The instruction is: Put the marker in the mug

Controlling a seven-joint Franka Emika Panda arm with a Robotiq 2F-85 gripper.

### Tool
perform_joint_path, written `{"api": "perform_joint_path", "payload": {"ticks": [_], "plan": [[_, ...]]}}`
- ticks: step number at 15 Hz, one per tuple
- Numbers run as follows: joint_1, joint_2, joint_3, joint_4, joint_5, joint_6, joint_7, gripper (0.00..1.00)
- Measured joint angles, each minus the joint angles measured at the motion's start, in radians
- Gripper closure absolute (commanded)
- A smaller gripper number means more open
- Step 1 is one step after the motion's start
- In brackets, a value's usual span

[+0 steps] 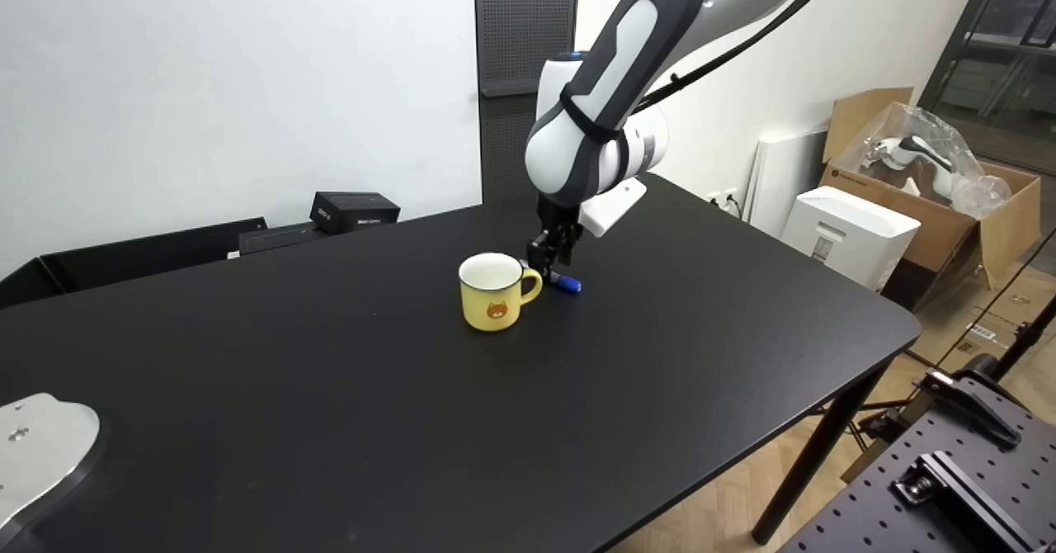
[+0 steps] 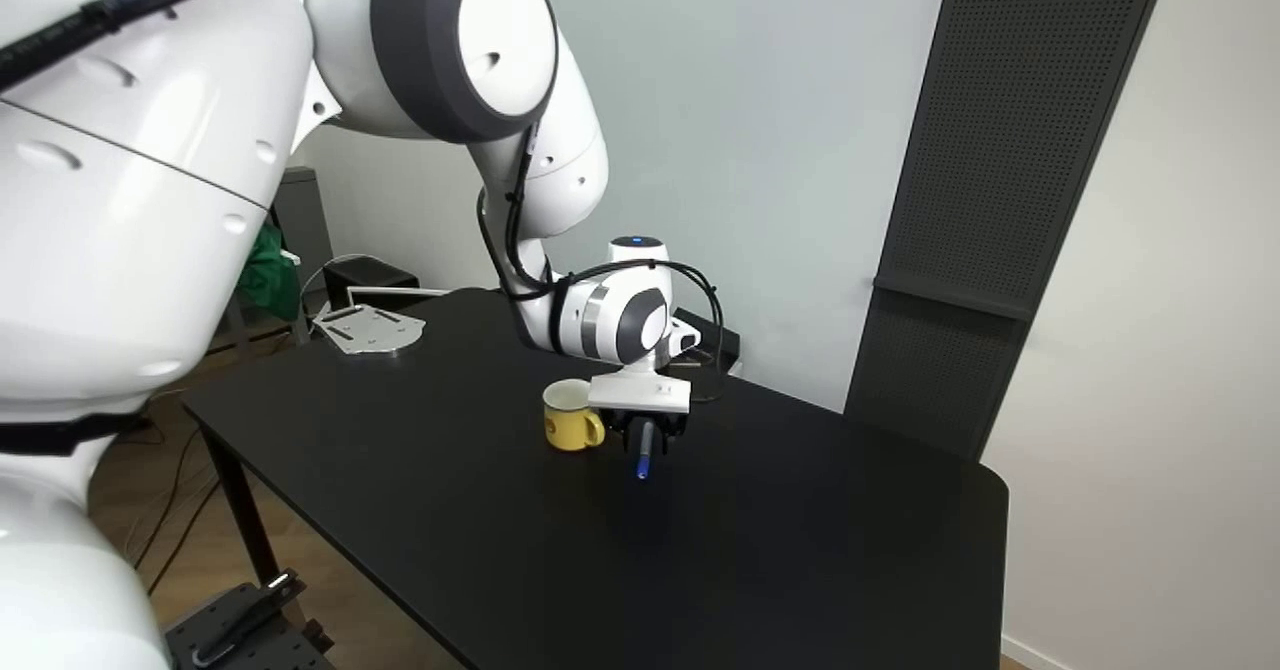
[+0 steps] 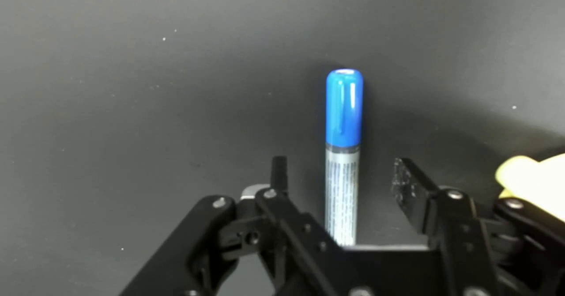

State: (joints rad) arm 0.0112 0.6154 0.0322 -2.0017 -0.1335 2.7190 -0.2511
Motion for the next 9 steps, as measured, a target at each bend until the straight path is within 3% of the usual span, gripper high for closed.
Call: {"api": "perform_joint_path", "payload": {"ticks": [5,9], "plan": [[-0.004,0.016,0.0,0.004,0.0,0.0,0.0,0.99],[-0.009,0.017,0.0,0.011,0.001,0.001,0.0,0.95]]}}
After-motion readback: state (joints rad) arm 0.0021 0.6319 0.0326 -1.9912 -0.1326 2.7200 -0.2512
